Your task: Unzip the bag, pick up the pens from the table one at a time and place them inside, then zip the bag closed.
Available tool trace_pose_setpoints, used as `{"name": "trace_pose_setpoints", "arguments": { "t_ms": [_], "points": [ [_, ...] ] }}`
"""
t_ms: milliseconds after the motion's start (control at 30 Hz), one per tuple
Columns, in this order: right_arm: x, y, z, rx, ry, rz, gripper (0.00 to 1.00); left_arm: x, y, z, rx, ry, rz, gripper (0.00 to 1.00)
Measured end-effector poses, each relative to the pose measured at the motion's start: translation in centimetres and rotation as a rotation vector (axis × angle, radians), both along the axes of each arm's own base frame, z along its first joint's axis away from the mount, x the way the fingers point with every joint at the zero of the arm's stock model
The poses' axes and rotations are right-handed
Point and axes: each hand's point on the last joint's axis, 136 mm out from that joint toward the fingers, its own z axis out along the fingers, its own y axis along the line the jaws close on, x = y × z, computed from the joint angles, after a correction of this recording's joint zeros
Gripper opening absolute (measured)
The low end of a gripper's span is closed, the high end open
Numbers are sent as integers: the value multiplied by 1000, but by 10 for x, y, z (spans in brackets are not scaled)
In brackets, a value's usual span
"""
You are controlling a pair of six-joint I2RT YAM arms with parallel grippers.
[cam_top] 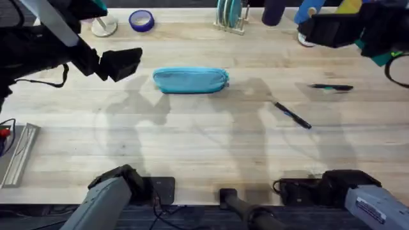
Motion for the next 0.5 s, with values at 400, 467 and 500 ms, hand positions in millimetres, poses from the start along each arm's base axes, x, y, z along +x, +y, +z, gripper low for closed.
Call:
{"name": "trace_pose_setpoints", "arguments": {
  "t_ms": [400, 467, 500],
  "points": [
    [1, 0, 1, 1, -7, 2, 996, 1, -1, -11, 41, 2, -53, 994],
    [1, 0, 1, 1, -7, 2, 996, 0, -2, -12, 38, 7, -56, 994],
    [1, 0, 2, 1, -7, 2, 996, 0, -2, -12, 38, 10, -57, 994]
  ]
}}
